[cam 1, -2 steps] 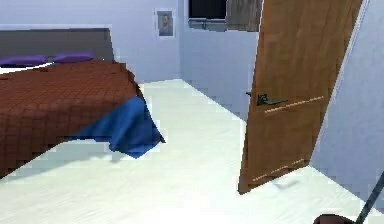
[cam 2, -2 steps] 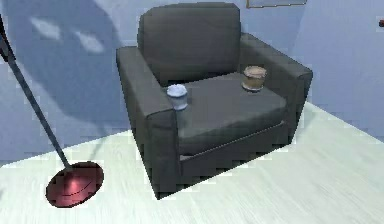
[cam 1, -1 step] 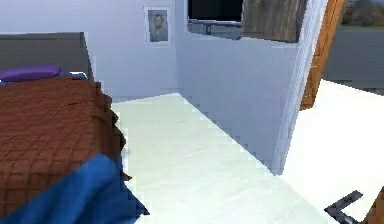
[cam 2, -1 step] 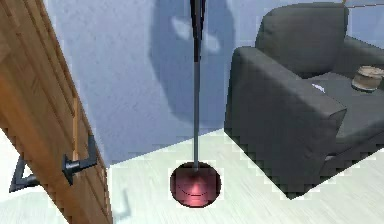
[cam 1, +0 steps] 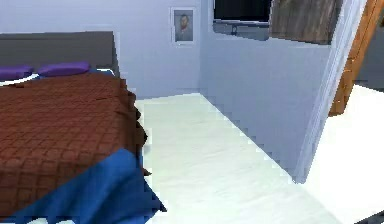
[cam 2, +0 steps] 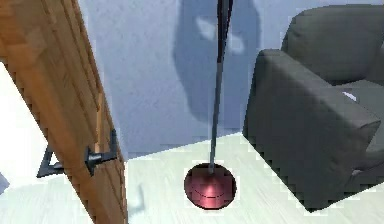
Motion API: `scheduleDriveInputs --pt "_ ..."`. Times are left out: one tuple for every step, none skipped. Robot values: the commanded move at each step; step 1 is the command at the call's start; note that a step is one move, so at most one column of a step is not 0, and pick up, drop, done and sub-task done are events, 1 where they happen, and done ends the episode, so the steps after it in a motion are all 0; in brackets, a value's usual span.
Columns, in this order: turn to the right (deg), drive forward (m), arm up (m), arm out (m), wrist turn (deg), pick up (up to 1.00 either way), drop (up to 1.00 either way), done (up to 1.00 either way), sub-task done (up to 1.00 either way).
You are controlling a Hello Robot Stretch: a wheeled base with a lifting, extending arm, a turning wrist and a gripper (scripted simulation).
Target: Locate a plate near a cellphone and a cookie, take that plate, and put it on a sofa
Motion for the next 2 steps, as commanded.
scheduleDriveInputs --pt "0.0 0.45 0.0 0.0 0.0 0.0 0.0 0.0 0.0" --pt "6.0 0.0 0.0 0.0 0.0 0.0 0.0 0.0 0.0"
